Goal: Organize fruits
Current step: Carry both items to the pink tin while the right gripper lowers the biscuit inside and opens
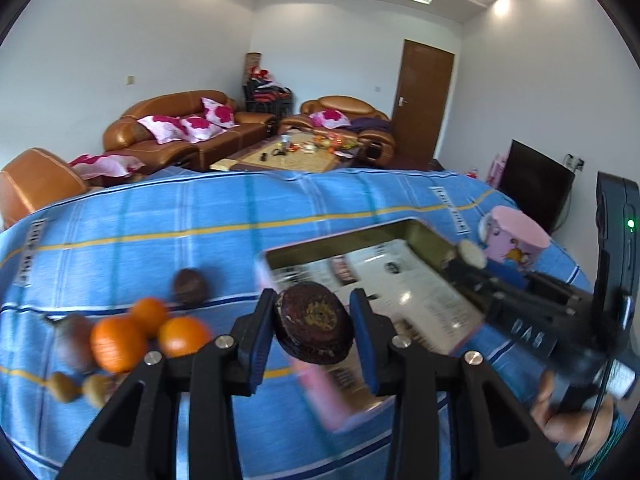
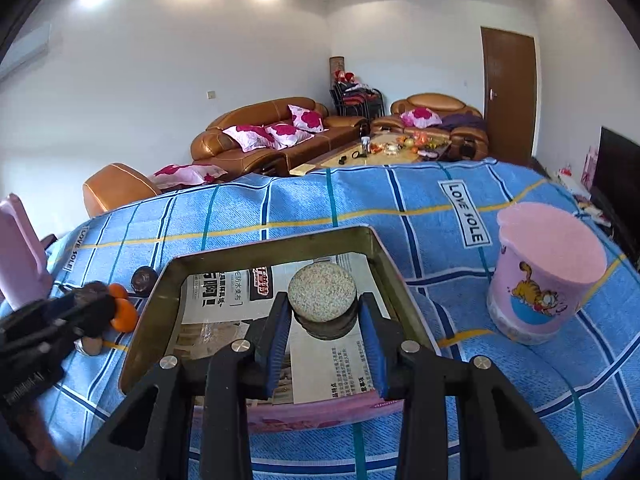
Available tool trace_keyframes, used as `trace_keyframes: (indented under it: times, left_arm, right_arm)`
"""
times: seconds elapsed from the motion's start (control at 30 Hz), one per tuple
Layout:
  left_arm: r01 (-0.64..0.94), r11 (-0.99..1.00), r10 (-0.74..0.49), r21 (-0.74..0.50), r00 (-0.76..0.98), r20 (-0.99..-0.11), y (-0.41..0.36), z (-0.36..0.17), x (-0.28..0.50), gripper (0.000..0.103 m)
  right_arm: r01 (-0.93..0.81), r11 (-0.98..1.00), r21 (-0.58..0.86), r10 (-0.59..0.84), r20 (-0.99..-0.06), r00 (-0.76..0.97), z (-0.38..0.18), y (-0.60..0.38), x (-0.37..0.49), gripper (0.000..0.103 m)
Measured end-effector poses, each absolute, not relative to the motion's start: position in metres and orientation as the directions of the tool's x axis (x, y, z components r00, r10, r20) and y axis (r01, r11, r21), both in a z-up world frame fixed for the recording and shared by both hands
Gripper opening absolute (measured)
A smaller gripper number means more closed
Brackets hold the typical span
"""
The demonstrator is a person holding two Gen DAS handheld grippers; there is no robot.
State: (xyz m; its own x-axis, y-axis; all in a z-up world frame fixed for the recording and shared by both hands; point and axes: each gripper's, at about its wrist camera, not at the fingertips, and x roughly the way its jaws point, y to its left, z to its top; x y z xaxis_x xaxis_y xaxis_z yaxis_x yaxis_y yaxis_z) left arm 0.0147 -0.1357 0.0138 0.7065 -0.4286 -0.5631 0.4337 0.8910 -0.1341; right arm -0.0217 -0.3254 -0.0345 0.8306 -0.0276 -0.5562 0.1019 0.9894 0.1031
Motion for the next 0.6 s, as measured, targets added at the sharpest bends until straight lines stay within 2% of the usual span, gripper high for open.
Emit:
trace_keyframes:
  times: [0.13,0.4,0.6]
  left_arm:
    - [0.443,0.884,-0.441,-0.151,0.678,-0.589,-0.161,0.008,0.022,0.039]
    - [0.416,0.904,-0.373,-0.103,0.647,-0.665,-0.181,-0.012,0.036,0.039]
    - [0.41,0.911,-0.334,-0.045,0.668,-0.665,-0.183,-0.014,0.036,0.039]
  right_arm:
    - [0.109,0.991,0.079,-0.046,-0.564,0.825,-0.036,-0.324,-0.019,0.037]
    - [0.102,0.993,0.051,-0.052,-0.594,0.803,-0.042,-0.318,-0.015,0.037]
    - [0.095,0.995,0.043,-0.048,-0.62,0.783,-0.05,-0.316,-0.009,0.037]
